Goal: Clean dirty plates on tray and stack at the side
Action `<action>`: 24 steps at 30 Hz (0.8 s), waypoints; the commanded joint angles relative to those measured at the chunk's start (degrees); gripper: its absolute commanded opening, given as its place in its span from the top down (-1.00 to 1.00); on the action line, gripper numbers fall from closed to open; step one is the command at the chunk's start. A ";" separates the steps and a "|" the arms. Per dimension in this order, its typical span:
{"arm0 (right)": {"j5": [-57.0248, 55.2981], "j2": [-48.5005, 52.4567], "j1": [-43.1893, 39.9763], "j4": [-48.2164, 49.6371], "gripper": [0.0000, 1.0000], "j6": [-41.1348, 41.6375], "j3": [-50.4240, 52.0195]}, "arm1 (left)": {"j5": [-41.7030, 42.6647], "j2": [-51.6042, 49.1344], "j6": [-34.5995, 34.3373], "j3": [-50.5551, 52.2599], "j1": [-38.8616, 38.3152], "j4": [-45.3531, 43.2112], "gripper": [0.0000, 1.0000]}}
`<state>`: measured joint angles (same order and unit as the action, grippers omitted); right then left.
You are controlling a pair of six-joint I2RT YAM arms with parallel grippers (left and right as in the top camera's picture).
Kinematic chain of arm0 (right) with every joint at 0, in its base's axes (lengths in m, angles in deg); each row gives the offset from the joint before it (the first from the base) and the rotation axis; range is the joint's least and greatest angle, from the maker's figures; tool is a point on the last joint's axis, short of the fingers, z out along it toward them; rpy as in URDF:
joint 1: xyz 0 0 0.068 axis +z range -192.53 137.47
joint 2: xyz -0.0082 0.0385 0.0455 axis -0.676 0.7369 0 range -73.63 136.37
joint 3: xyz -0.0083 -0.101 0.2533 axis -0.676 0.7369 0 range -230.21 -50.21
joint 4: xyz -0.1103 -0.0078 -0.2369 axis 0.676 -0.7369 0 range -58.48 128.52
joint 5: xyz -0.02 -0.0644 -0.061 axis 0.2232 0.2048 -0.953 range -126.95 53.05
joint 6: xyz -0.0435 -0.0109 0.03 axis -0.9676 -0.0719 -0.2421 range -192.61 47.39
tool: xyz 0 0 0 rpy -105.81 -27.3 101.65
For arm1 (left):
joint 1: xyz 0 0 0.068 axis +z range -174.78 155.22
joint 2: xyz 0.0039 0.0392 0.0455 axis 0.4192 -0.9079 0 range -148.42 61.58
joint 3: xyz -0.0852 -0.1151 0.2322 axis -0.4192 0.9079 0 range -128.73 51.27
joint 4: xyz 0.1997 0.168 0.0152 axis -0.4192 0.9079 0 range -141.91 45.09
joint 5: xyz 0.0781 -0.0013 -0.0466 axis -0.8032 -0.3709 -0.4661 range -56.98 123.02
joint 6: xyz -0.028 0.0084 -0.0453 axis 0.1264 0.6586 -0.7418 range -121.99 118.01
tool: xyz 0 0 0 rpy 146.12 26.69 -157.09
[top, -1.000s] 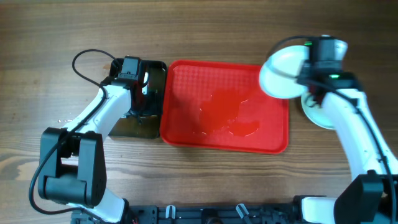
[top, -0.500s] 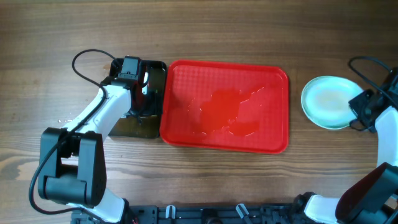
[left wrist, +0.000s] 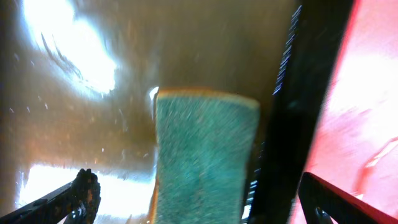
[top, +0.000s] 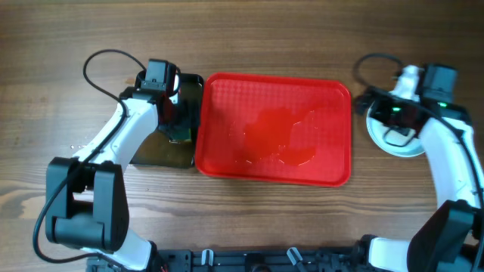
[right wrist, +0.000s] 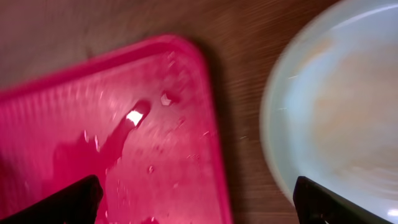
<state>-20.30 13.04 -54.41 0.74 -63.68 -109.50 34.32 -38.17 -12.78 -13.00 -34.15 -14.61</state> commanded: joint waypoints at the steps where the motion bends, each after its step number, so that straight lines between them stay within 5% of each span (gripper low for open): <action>1: -3.50 -0.85 7.56 -1.84 -0.99 -4.46 -2.01 | 1.46 4.13 -5.40 -2.49 -0.04 0.48 -1.00; 9: -10.29 -11.72 15.15 -6.64 -0.99 -1.03 -0.20 | 1.46 10.34 -8.15 -2.01 -0.28 12.61 -1.00; 18: -13.25 -38.64 21.42 -5.01 -0.99 -1.05 10.45 | -0.07 39.21 -10.71 13.20 -4.02 6.43 -1.00; 24: -13.25 -40.00 21.40 -5.51 -0.99 -1.07 10.45 | -0.07 43.52 -10.71 13.38 -4.02 7.28 -1.00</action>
<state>-32.54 -28.09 -33.19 -4.70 -65.17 -99.09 34.63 5.40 -22.55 -0.30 -38.02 -7.22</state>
